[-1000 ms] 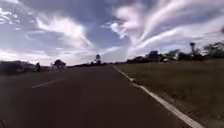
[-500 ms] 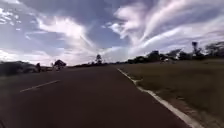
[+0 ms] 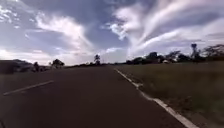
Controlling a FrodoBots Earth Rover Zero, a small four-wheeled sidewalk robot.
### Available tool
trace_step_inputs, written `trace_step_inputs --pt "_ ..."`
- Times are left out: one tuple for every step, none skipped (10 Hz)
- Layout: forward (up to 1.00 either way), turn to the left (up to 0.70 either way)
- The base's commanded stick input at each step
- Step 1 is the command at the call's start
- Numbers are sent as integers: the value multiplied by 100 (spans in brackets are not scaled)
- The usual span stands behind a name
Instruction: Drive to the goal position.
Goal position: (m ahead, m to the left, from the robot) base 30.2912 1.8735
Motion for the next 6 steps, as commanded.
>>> trace_step_inputs --pt "100 0" --pt "100 0" --pt "100 0" --pt "100 0" --pt "100 0" --pt "100 0"
